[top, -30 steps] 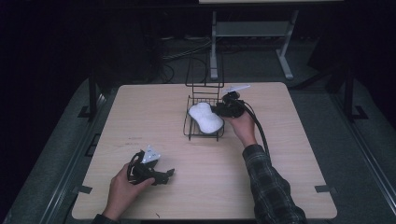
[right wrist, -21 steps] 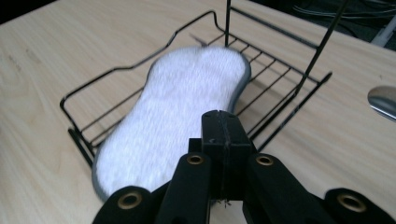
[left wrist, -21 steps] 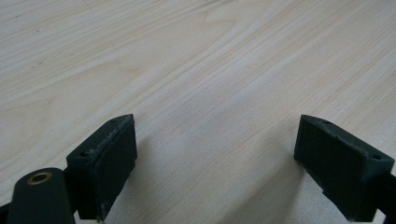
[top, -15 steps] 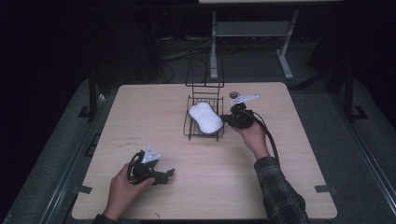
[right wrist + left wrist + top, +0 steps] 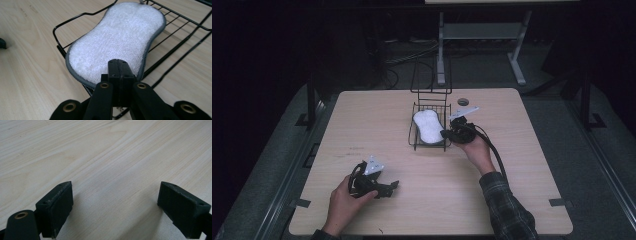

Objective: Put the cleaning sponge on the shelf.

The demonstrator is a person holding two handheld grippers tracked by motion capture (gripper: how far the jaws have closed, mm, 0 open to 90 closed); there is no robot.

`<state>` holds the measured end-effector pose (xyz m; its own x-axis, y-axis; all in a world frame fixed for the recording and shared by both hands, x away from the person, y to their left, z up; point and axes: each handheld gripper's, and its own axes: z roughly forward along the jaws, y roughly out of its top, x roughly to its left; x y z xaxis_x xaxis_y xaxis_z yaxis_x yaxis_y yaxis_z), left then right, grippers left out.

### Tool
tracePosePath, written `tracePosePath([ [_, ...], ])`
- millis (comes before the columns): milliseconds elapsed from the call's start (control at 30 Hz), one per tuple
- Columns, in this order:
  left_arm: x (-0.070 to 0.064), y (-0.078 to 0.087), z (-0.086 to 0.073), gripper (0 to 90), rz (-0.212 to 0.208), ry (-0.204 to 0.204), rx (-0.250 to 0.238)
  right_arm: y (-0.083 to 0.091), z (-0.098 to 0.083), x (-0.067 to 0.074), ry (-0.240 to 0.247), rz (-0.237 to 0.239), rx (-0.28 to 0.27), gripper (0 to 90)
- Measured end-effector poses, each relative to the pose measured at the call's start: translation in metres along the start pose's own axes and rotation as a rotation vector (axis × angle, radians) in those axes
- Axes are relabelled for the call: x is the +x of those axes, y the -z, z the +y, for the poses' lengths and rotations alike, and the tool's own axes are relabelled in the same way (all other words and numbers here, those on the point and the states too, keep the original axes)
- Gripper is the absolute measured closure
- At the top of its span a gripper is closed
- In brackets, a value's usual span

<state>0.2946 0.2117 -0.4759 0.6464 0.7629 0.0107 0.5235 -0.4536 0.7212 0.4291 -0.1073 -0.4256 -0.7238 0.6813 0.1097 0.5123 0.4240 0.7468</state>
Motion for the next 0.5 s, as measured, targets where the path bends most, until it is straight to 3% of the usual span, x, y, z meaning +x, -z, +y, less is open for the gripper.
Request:
tracePosePath([
  [333,0.0,0.0,0.0,12.3,0.001,0.0,0.0,-0.013,0.008,0.015,0.039,0.041,-0.002,89.9],
  [500,0.0,0.0,0.0,12.3,0.001,0.0,-0.001,-0.018,0.011,0.017,0.052,0.033,0.002,89.9],
])
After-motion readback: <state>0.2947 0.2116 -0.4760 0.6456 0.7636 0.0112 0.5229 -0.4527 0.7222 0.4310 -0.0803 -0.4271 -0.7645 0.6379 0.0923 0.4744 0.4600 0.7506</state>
